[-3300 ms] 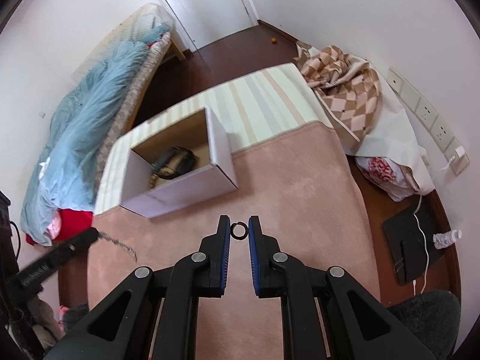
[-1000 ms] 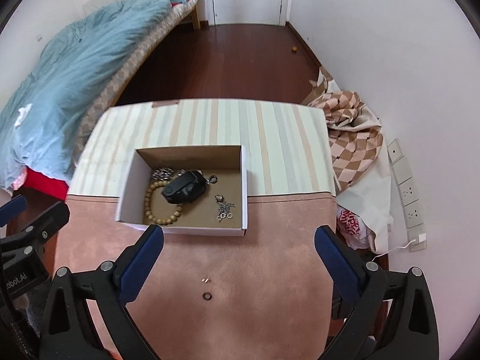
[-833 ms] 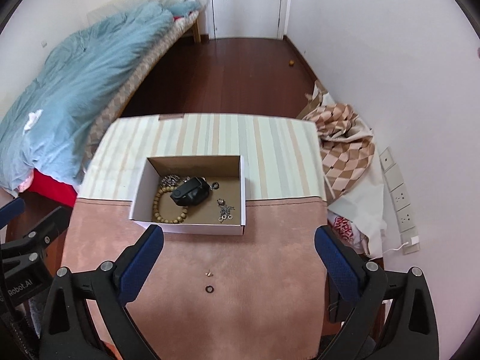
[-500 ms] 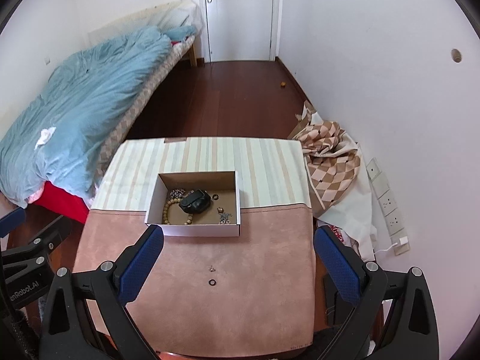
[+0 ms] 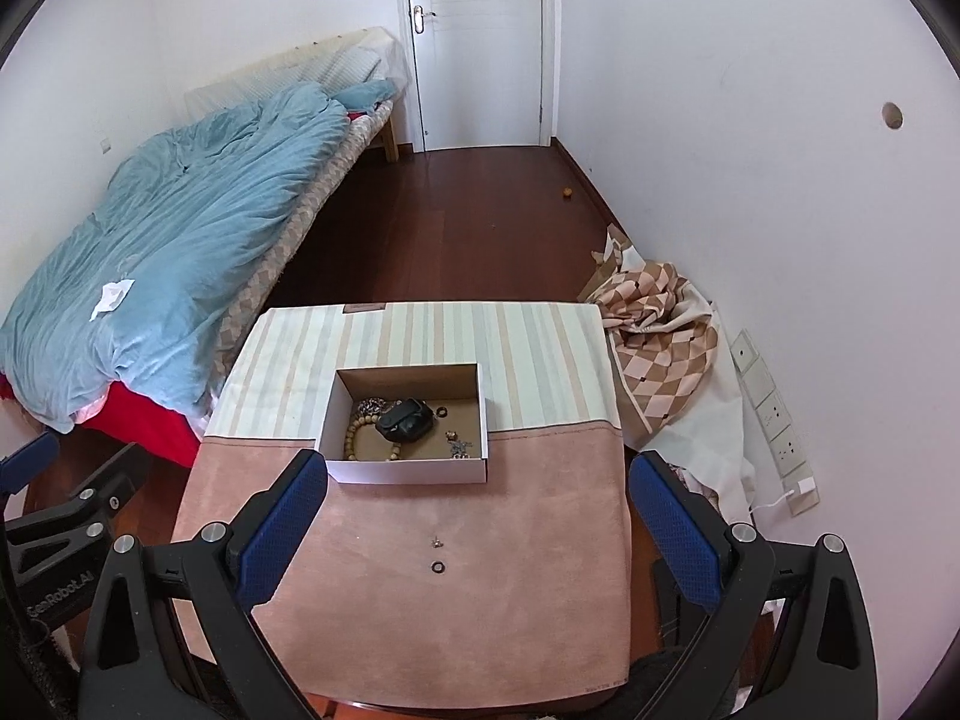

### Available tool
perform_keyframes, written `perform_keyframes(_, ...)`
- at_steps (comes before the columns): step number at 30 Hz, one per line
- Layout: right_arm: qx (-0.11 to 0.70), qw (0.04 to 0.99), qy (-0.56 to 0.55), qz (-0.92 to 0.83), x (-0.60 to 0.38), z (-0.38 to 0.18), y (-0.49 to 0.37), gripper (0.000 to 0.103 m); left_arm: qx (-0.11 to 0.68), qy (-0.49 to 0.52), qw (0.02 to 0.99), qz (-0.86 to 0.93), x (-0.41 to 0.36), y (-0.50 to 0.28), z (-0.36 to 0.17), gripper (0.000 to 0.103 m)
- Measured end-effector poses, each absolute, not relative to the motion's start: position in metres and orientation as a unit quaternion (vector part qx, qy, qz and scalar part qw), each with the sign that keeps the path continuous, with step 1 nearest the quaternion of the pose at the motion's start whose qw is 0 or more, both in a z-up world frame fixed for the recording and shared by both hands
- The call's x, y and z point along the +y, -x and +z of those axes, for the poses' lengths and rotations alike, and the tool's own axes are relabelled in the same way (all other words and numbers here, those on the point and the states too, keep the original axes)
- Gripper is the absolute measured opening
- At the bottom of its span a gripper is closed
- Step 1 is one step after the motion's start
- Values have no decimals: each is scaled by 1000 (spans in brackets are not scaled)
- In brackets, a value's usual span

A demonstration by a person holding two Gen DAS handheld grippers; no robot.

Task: Organize jewelry
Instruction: 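Open both tools inside the box and withdraw them, then grasp the second small black ring on the table with the right tool, then grasp the small gold earring with the left tool while the right tool holds the ring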

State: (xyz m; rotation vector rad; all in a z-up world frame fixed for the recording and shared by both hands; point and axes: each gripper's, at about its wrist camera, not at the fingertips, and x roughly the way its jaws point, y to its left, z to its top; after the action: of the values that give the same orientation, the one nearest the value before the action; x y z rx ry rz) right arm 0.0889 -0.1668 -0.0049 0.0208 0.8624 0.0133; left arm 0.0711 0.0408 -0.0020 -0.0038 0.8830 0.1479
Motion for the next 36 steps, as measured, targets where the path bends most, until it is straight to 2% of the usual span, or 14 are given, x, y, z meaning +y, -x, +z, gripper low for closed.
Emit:
perform_keyframes(5, 449, 893, -25, 3, -175, -47, -97, 102, 444, -3, 893, 72, 38, -80, -37, 101)
perform_keyframes(9, 496, 867, -38, 4, -180, -111, -104, 100, 487, -13, 870, 77, 38, -91, -87, 101)
perform_keyframes(12, 534, 844, -41, 17, -178, -165, -107, 67, 524, -21, 848, 80, 40, -98, -131, 101)
perform_keyframes(13, 545, 837, -46, 25, -177, -182, -109, 63, 539, -27, 838, 85, 42, -100, -148, 101)
perform_keyframes(18, 567, 821, -44, 44, -165, -243, -115, 57, 579, -37, 811, 78, 46, -105, -199, 101)
perform_keyframes(24, 568, 821, -13, 57, -138, -270, -122, 55, 606, -40, 791, 75, 52, -111, -230, 101)
perform_keyframes(26, 573, 817, -4, 58, -131, -276, -128, 45, 609, -40, 789, 74, 54, -113, -235, 101)
perform_keyframes(30, 571, 819, 20, 55, -123, -283, -129, 32, 615, -42, 784, 75, 58, -116, -241, 101)
perform_keyframes(32, 564, 824, 28, 54, -122, -282, -128, 13, 619, -42, 781, 76, 59, -116, -244, 101)
perform_keyframes(36, 560, 826, 18, 61, -126, -280, -129, 13, 622, -42, 778, 74, 57, -117, -248, 101)
